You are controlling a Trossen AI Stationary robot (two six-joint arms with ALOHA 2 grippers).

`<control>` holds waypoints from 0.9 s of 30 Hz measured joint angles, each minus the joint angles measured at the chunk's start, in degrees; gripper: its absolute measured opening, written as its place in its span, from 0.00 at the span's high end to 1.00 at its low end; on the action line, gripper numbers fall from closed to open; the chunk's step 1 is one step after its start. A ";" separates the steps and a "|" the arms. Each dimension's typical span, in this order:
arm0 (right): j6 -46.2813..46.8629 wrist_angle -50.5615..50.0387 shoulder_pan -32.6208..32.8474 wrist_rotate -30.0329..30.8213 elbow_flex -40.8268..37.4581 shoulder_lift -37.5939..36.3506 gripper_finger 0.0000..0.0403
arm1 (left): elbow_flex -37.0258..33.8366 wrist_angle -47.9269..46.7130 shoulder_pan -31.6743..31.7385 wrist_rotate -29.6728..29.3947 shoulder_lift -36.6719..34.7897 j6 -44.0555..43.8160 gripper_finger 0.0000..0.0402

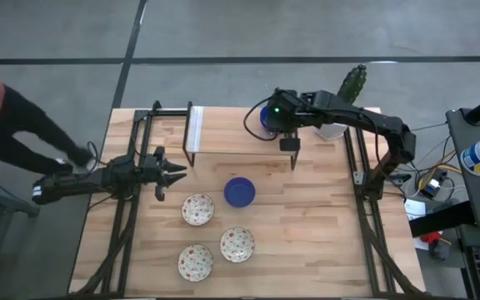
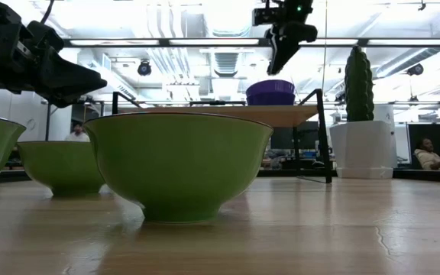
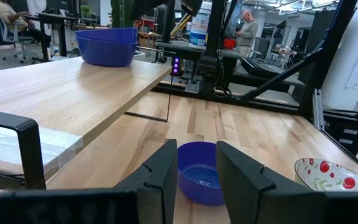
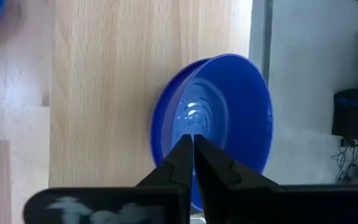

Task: Pick & Place Mini bowls
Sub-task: Stack the bottom violet bowl on top of the violet bowl on the shelf, then stack the violet bowl on top of the violet bowl on the shelf

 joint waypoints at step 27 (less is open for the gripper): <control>0.56 2.11 0.15 0.76 -4.36 0.06 0.98 | -0.01 0.00 0.01 -0.01 -0.01 0.01 0.74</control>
